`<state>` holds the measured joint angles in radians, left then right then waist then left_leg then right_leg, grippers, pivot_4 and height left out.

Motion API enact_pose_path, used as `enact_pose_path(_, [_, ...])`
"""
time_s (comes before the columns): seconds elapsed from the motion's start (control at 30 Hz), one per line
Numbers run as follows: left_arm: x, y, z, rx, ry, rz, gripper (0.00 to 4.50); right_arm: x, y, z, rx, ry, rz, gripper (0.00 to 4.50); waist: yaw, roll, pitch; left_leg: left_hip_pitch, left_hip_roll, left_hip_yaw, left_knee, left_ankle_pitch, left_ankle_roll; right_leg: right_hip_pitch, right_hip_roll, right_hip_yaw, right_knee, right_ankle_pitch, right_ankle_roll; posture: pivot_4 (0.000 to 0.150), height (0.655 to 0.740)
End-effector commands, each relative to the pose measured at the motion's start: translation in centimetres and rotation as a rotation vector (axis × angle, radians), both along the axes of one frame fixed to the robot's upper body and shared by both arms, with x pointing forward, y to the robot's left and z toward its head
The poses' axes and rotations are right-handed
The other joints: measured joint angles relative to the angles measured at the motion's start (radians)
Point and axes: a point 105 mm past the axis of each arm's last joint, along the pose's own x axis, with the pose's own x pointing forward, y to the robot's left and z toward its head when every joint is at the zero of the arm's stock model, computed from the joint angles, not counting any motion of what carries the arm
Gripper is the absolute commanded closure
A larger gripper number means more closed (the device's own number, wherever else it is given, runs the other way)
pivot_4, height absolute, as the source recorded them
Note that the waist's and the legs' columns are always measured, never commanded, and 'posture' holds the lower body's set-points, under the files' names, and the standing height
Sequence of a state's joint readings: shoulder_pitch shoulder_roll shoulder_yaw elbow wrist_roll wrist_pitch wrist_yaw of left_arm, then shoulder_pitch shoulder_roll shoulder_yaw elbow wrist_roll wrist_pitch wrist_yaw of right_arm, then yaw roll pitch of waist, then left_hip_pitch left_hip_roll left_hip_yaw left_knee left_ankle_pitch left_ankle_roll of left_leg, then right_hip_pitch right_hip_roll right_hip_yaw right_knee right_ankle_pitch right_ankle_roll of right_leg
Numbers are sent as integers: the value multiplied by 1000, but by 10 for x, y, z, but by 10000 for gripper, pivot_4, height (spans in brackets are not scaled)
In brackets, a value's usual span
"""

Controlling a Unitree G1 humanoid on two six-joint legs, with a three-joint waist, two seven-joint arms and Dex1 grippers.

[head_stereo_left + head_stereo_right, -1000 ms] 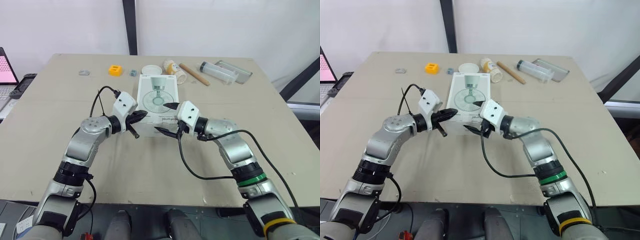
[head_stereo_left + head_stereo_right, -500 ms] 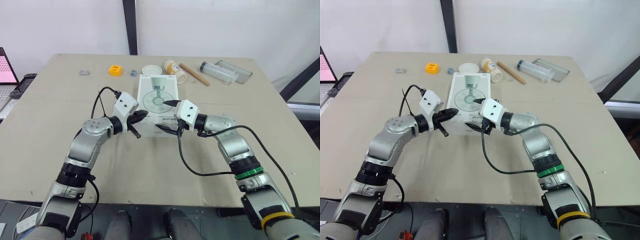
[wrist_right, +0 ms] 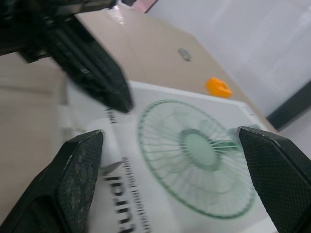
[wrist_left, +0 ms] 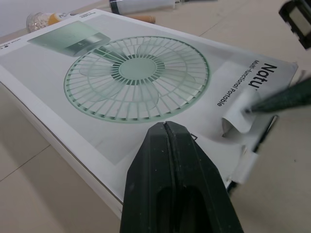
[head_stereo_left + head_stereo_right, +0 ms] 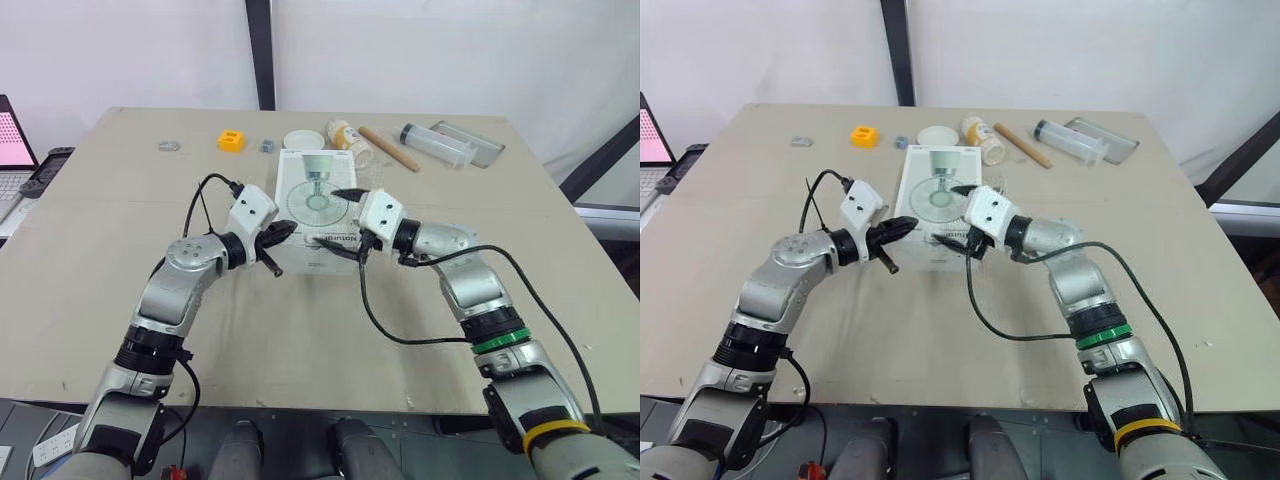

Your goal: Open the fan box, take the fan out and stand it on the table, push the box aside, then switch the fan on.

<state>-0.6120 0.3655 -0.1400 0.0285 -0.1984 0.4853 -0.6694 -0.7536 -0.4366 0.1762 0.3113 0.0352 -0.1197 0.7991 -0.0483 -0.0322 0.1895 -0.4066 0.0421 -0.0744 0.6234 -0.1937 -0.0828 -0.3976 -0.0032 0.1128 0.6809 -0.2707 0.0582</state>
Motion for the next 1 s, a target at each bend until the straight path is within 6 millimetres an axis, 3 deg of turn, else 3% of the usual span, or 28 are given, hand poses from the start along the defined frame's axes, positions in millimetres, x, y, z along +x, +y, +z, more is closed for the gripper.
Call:
enact_pose_path(0.03, [-3,-2,-22,29,74,-7,44585,2,-4,26,72,-74,-22,0,0,0,0,0,0,0,0,0,0,0,0,0,0,0,0,1500,7400])
enact_pose_path(0.23, [-3,-3,-24,28,79,-9,44585,4,-8,33,136,-56,-44,0,0,0,0,0,0,0,0,0,0,0,0,0,0,0,0,1500,7400])
enact_pose_path(0.37, [-4,-3,-25,28,83,-8,44585,-3,-11,24,146,27,-22,0,0,0,0,0,0,0,0,0,0,0,0,0,0,0,0,1500,7400])
enact_pose_path(0.87, [-2,-3,-24,24,87,-4,44585,-75,1,-38,28,363,213,0,0,1,0,0,0,0,0,0,0,1,0,0,0,-4,7,1500,7400])
enact_pose_path(1.0, [-2,-3,-24,25,87,-3,44585,-86,3,-48,13,418,229,0,0,1,-1,0,-1,0,0,0,0,1,0,0,0,-4,7,1500,7400])
